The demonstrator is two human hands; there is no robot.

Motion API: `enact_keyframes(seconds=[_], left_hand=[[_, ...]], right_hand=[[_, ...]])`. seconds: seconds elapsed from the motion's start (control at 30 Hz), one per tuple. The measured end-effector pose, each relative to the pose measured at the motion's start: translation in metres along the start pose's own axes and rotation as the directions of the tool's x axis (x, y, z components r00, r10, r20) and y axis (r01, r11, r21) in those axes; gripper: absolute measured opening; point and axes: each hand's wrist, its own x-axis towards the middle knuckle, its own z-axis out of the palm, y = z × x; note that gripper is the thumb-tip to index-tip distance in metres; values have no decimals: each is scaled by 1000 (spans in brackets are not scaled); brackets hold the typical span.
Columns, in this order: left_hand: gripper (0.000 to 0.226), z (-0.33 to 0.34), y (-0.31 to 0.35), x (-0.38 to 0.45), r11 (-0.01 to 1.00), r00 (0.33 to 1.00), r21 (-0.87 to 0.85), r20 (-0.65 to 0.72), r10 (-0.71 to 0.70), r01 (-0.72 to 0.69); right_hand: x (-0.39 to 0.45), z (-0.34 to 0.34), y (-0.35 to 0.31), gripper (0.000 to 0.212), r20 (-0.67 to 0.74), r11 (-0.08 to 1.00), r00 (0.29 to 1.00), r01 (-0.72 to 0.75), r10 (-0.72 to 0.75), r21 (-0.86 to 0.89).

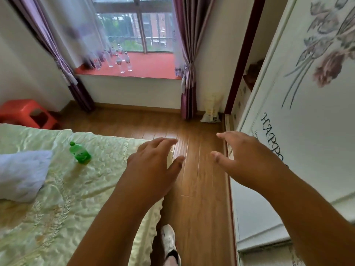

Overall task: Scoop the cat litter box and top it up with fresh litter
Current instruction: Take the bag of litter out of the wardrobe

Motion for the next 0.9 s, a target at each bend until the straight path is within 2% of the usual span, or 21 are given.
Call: enact_keyframes(seconds=[0.23, 0.47, 0.67, 0.9], left_hand=[[54, -9, -19, 152, 993, 993, -18, 23, 120, -119], [54, -32, -21, 282, 980, 978, 6, 66, 199, -200], [56, -20, -11, 366, 975, 967, 14, 130, 217, -221], [53, -8, 18, 468, 988, 986, 58, 93, 140, -146]], right_hand=[[121, -16, 4, 61, -66, 995, 995, -84, 80, -49], [227, -35, 2, 60, -111, 988, 982, -151, 151, 6], [307, -47, 30, 58, -113, 982, 975, -189, 191, 22], [419, -74, 86, 60, -116, 988, 983, -133, 141, 74]])
